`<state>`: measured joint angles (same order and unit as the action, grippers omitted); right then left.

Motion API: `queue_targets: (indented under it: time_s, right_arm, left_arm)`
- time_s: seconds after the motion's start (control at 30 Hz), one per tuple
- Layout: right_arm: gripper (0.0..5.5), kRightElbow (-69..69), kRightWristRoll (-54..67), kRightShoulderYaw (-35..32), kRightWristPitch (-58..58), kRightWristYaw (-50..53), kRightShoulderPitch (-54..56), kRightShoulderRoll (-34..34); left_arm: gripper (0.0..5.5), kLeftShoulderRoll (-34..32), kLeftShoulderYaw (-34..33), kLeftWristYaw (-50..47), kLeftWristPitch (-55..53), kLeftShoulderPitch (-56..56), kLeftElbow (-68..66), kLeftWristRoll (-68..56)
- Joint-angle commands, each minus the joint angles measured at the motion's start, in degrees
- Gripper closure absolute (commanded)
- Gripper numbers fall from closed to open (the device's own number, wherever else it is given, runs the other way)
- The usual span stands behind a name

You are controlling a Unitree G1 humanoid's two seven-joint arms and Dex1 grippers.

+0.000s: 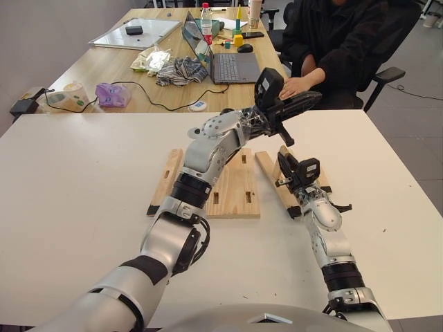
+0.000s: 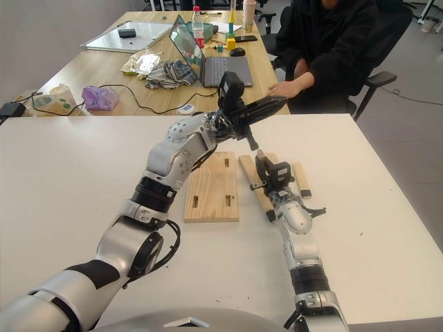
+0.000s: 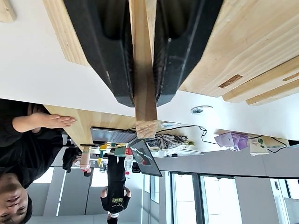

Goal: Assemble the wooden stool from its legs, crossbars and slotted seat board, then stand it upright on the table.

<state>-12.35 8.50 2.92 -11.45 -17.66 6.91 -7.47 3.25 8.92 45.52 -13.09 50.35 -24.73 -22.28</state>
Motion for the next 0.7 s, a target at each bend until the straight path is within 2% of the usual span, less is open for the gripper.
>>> queue_targets:
  time_s: [0.03, 0.2, 0.4, 0.7]
  right_arm:
    - [5.10, -2.34, -0.83, 4.42, 8.67, -4.24, -5.41, -0.42]
    - [5.10, 2.93, -1.36, 7.15, 11.08, -7.45, -7.33, -2.79]
    - [5.10, 8.30, -0.74, 7.21, 15.85, -9.57, -8.08, -5.85]
    - [5.10, 17.30, 1.80, 10.64, 25.00, -16.28, -7.74, -10.99]
  left_arm:
    - [5.50, 0.95, 1.70, 2.90, 4.11, -0.02, -4.99, 3.13]
    - [5.50, 0.91, 3.56, 5.07, 10.65, -1.85, -10.04, 7.63]
    - [5.50, -1.12, 1.79, 4.47, 12.37, -6.27, -9.05, 8.81]
    - [5.50, -1.16, 2.78, -3.34, 3.57, -10.25, 20.49, 7.44]
